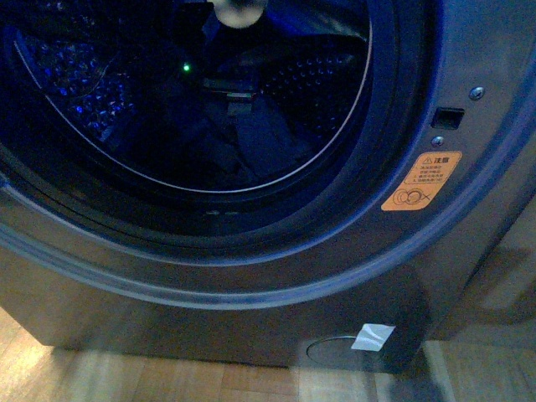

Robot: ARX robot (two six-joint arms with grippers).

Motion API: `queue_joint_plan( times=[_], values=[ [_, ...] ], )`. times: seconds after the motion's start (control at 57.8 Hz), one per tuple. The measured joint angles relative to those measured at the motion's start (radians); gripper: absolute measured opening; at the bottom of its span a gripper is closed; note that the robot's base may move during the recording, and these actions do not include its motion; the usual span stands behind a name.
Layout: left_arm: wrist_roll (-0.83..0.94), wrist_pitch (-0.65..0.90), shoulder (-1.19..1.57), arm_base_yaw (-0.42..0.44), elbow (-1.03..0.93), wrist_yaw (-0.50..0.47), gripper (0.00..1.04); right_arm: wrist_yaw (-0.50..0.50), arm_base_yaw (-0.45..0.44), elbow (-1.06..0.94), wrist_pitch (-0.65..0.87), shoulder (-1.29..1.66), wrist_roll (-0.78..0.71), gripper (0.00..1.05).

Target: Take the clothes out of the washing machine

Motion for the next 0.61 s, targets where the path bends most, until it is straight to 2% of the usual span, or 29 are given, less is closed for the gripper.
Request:
queue_joint_plan(
  times=[0.052,0.207,0.346,0.605],
  values=[
    [0.005,-0.038,0.026,-0.005,0.040,-0.014,0.98,0.000,0.000,0.000,0.000,0.000,0.000,0.97],
    [0.018,-0.183,0.130,-0.012,0.171,-0.155,0.98,0.000,0.000,0.000,0.000,0.000,0.000,0.97],
    [-0.003,-0.265,0.175,-0.012,0.198,-0.153,0.98,0.000,0.000,0.000,0.000,0.000,0.000,0.97],
    [-0.006,-0.306,0.189,-0.014,0.186,-0.150,0.98,0.000,0.000,0.000,0.000,0.000,0.000,0.97]
  ],
)
